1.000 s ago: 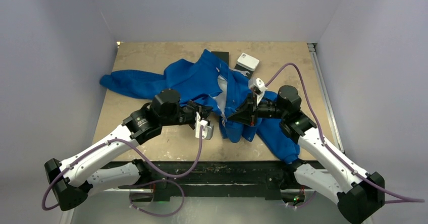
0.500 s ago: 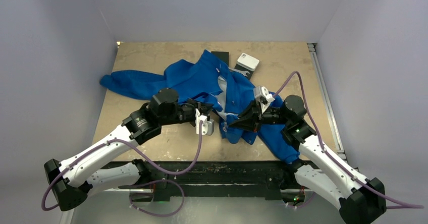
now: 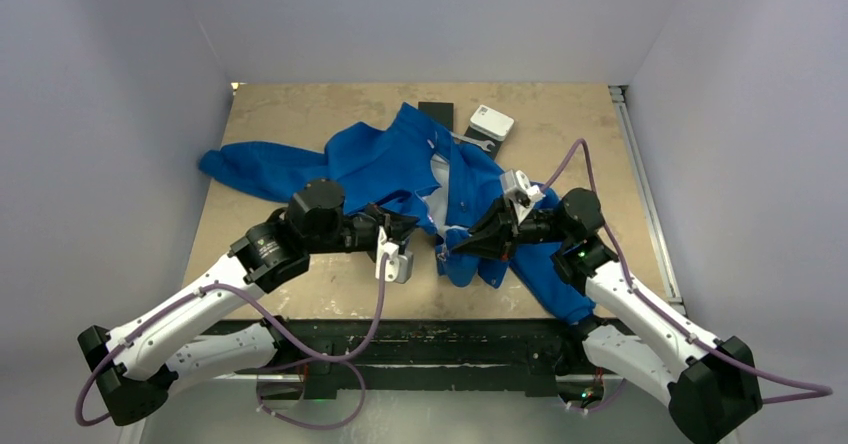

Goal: Zip up the jacket

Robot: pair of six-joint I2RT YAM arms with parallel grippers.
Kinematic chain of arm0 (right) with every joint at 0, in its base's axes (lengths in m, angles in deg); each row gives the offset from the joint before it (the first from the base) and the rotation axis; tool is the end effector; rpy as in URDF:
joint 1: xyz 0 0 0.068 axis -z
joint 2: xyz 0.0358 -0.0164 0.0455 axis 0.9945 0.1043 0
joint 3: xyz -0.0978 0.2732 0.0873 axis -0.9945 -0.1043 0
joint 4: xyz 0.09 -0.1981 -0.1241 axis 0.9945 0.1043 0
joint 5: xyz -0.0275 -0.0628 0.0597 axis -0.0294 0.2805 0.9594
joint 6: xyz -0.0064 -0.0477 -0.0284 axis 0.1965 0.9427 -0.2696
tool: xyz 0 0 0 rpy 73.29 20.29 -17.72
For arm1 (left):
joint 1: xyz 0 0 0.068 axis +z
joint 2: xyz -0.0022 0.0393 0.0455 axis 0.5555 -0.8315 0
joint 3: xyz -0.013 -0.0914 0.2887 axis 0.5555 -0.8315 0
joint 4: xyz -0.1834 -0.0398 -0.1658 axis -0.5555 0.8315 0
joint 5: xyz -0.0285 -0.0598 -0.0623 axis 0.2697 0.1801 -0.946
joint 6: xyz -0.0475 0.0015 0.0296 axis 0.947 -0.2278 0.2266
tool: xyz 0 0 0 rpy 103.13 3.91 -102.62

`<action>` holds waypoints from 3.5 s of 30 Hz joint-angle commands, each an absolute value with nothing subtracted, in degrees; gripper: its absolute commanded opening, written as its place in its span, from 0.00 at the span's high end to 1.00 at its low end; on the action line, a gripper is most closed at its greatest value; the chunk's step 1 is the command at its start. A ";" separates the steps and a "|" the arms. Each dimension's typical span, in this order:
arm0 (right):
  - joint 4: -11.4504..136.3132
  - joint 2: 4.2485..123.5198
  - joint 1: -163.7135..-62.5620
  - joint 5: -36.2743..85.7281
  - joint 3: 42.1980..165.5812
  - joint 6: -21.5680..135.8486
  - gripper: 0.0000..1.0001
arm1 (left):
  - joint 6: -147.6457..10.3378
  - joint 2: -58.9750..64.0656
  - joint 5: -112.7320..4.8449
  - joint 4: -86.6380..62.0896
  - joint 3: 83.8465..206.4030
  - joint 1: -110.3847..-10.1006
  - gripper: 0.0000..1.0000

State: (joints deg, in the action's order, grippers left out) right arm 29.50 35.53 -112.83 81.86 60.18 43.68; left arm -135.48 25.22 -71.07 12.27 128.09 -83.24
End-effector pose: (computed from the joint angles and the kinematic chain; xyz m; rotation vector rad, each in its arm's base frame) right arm 0.1315 0.1122 0.3398 -1.1192 1.2381 1.4312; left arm 0.1005 -0.1431 0.3808 1.6681 0.9121 -0.3566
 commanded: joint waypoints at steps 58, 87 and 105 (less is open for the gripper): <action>13.02 43.04 -112.49 85.80 65.79 37.33 1.00 | -141.55 28.20 -77.54 9.37 126.71 -83.23 1.00; 18.97 40.73 -112.31 87.46 64.87 40.40 1.00 | -136.58 29.34 -74.77 2.27 125.89 -83.14 1.00; 7.75 43.10 -112.31 89.54 65.58 33.27 1.00 | -141.23 29.26 -77.11 6.88 125.15 -83.23 1.00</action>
